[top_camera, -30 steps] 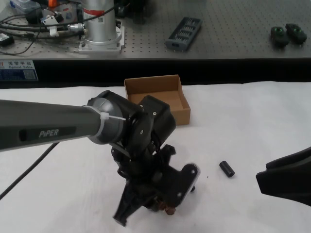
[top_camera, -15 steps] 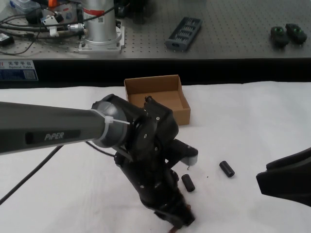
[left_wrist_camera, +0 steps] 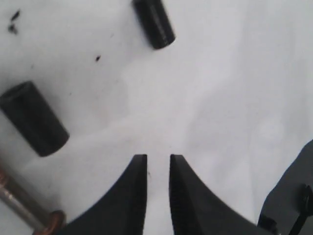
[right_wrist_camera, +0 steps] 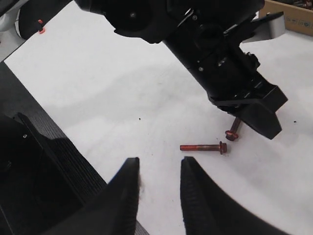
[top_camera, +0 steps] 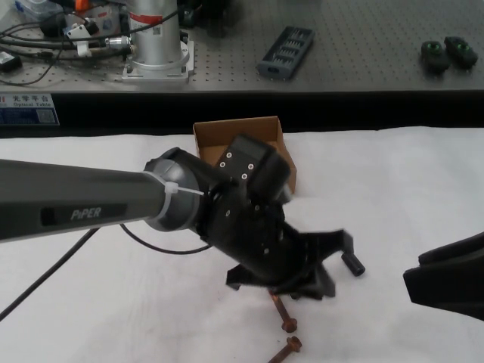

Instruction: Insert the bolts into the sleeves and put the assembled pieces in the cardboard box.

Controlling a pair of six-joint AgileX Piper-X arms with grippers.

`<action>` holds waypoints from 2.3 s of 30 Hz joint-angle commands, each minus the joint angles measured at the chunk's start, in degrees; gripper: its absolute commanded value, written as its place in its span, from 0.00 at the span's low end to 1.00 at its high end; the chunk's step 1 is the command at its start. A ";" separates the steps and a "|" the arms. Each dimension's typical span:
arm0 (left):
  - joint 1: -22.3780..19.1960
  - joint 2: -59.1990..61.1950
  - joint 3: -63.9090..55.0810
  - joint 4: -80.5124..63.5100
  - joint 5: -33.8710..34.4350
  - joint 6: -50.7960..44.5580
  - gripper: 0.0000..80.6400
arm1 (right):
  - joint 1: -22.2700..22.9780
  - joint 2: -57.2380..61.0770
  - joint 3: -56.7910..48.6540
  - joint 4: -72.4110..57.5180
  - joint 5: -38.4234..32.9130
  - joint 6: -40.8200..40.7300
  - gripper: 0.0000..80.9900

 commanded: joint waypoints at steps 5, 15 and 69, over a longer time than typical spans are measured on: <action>1.29 -0.59 -0.62 -3.29 1.15 13.23 0.16 | 0.08 -0.45 -0.26 0.98 -1.28 2.68 0.29; 2.88 -1.05 -0.96 5.66 -9.19 17.03 0.32 | 0.08 -0.45 -0.26 0.36 -1.28 3.45 0.29; -0.11 6.06 -15.93 20.22 -24.12 -7.71 0.36 | 0.08 -0.45 -0.26 -5.70 -1.28 8.59 0.29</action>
